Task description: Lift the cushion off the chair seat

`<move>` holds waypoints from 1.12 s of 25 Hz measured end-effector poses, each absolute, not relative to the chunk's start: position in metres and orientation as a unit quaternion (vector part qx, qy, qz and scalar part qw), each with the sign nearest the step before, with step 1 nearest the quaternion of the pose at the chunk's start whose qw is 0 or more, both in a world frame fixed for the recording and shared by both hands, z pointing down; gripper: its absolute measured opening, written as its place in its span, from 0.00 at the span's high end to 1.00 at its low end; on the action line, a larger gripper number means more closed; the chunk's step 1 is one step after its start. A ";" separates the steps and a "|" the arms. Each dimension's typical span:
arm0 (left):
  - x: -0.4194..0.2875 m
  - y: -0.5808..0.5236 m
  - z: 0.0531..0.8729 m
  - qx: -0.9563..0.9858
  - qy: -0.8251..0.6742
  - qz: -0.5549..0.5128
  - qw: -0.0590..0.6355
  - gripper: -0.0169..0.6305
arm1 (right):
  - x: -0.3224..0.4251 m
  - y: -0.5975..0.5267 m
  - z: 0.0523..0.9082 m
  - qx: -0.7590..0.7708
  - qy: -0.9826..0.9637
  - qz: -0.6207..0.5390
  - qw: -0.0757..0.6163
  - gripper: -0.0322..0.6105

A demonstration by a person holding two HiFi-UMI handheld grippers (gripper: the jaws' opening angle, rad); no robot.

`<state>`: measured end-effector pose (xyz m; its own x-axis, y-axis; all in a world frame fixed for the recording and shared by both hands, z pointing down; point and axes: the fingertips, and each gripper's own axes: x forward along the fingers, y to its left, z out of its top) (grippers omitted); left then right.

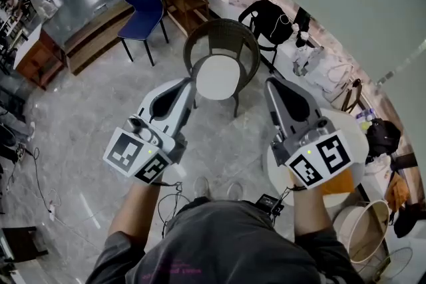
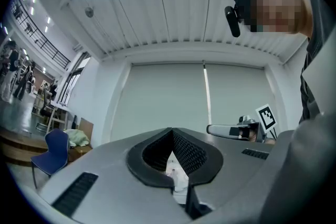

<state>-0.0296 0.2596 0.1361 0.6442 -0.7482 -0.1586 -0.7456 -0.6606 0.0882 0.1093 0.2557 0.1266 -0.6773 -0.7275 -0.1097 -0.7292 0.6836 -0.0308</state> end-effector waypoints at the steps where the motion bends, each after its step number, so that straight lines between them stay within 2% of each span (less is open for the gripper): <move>1: -0.029 0.259 0.137 0.907 -0.412 -0.090 0.008 0.96 | 0.111 0.254 0.128 -0.402 0.914 0.003 0.057 0.93; 28: 0.032 0.274 0.143 0.887 -0.453 -0.085 -0.003 0.96 | 0.174 0.266 0.131 -0.362 0.930 0.001 0.072 0.93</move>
<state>0.0321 0.2743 0.1433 0.5743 -0.8041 -0.1535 -0.8053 -0.5887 0.0709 0.1745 0.2660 0.1309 -0.7280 -0.6721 -0.1355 -0.6725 0.7385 -0.0499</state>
